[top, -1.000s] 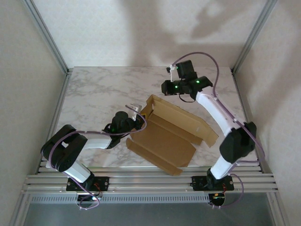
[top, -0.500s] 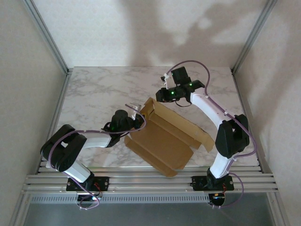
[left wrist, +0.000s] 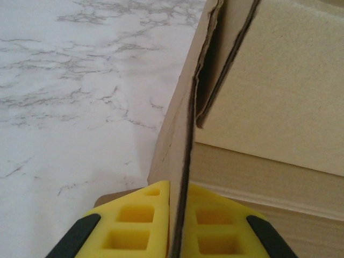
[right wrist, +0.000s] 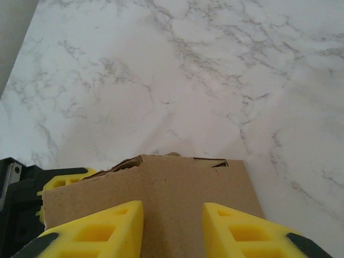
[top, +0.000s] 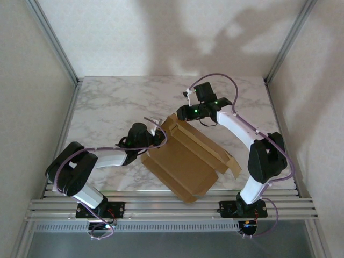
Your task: Fold the paper box
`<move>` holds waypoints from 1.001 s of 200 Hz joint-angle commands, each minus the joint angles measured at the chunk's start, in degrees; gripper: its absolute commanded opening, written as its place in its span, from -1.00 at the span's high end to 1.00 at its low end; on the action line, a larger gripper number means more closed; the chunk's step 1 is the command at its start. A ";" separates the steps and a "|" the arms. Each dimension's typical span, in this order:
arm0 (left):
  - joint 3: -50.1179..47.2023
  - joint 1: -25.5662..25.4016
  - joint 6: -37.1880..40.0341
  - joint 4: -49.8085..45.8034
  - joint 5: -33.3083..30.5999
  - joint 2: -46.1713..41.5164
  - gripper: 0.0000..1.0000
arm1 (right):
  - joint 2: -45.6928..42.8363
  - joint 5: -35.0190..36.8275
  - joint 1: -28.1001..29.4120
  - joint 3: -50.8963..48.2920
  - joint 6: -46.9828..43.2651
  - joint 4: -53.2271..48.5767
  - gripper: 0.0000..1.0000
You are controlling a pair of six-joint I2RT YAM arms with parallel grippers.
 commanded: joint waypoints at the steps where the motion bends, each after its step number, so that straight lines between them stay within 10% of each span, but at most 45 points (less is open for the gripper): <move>1: 0.16 0.37 0.99 -10.56 1.84 0.69 0.79 | -1.46 5.03 0.53 -2.22 0.29 2.38 0.33; 200: 5.28 0.36 4.56 -16.45 3.08 0.93 0.79 | -0.38 -6.14 -0.92 -10.59 8.21 24.73 -0.15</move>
